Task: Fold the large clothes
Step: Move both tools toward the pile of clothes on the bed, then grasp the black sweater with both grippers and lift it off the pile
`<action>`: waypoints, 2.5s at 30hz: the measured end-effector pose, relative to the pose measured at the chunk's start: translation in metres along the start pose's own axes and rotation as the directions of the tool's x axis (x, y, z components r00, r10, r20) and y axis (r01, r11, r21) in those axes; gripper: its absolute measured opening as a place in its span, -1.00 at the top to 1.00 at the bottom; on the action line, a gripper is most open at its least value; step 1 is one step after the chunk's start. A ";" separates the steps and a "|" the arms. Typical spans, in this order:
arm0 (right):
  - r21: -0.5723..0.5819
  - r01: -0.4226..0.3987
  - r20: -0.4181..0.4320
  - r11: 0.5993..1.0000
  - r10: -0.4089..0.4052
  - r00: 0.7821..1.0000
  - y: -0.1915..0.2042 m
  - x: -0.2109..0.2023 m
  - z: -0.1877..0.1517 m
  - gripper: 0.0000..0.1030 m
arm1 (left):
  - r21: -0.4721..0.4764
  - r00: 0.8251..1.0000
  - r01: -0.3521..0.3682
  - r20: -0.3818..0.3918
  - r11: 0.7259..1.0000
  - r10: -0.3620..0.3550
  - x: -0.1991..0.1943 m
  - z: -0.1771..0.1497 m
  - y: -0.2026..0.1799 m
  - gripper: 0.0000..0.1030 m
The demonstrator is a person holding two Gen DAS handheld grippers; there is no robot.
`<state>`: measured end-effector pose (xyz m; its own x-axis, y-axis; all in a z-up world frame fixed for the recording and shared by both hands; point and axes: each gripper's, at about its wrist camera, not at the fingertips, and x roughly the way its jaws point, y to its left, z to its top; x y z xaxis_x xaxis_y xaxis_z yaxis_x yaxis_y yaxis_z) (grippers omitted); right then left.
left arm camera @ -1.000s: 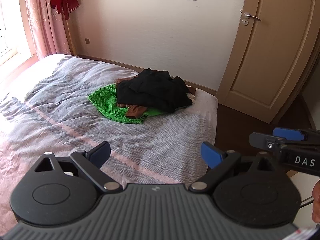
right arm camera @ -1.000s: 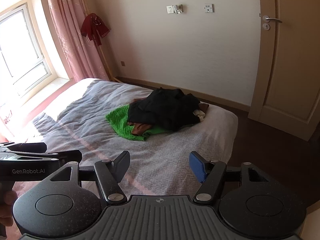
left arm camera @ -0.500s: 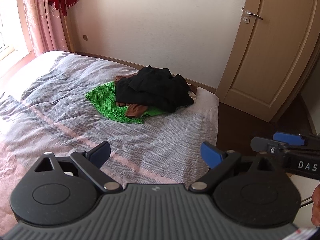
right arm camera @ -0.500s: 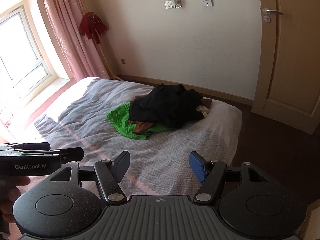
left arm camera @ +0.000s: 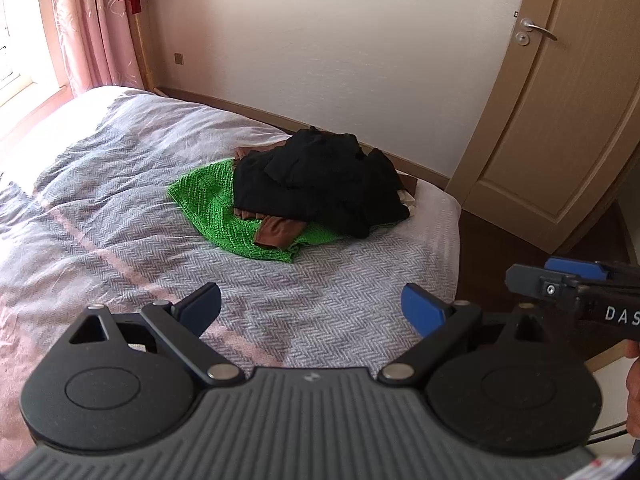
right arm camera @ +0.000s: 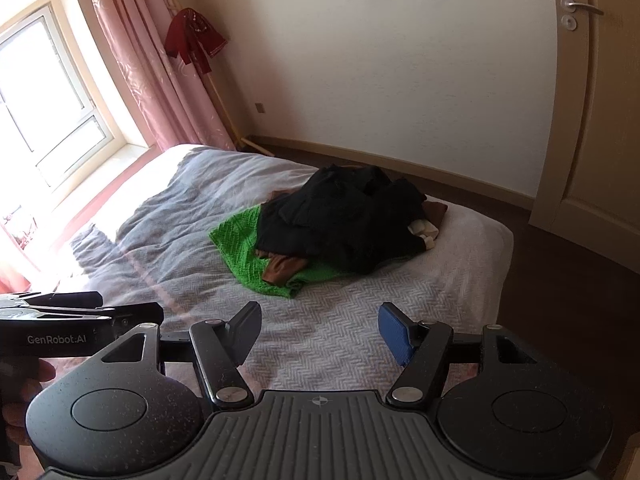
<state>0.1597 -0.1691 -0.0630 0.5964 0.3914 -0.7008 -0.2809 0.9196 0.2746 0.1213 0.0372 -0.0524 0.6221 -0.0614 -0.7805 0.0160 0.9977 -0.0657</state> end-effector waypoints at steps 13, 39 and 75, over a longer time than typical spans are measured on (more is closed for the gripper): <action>0.011 0.011 -0.075 1.000 -0.010 0.997 -0.091 0.161 0.065 -0.22 | -0.030 0.995 -0.007 -0.103 1.000 0.004 0.178 0.073 -0.003 -0.82; 0.124 -0.112 -0.159 0.986 0.131 0.979 -0.149 0.364 0.099 0.56 | -0.215 0.972 0.123 -0.170 0.969 -0.161 0.394 0.121 0.032 -0.56; -0.344 -0.843 0.101 0.414 0.909 0.405 0.267 0.013 0.129 0.95 | -0.454 0.762 -0.045 0.561 0.890 0.325 -0.123 0.010 0.150 0.89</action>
<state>0.1895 0.0858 0.0865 0.0622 0.9975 0.0324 -0.8774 0.0392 0.4782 0.0548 0.1943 0.0400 0.9180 0.2931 -0.2672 -0.3691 0.8779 -0.3050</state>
